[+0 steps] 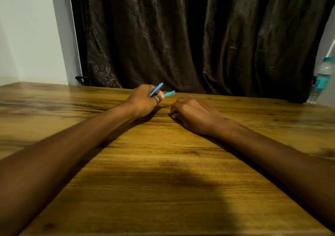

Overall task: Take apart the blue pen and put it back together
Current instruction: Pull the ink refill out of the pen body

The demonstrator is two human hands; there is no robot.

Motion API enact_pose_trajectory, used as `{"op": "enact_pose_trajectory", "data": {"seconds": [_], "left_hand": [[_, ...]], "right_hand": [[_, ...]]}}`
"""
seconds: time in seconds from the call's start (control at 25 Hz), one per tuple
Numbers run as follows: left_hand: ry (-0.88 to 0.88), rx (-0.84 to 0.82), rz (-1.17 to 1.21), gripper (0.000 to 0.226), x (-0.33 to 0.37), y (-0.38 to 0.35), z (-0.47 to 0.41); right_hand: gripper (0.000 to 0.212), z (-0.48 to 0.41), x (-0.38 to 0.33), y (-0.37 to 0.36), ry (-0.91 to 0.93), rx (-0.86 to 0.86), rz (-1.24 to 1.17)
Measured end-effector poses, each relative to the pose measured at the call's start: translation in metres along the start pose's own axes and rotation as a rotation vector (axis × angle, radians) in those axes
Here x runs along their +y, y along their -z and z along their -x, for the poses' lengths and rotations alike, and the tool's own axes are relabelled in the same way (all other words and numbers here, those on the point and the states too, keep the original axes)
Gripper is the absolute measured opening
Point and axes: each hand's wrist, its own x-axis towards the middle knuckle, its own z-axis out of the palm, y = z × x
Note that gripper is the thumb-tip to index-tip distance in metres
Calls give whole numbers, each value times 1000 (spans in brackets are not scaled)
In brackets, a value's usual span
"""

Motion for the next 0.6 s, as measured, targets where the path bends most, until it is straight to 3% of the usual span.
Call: {"op": "enact_pose_trajectory", "data": {"seconds": [0.6], "left_hand": [[21,-54,15,24,-1,1,1]], "right_hand": [[12,2,2,-2,-32,29,-81]]}}
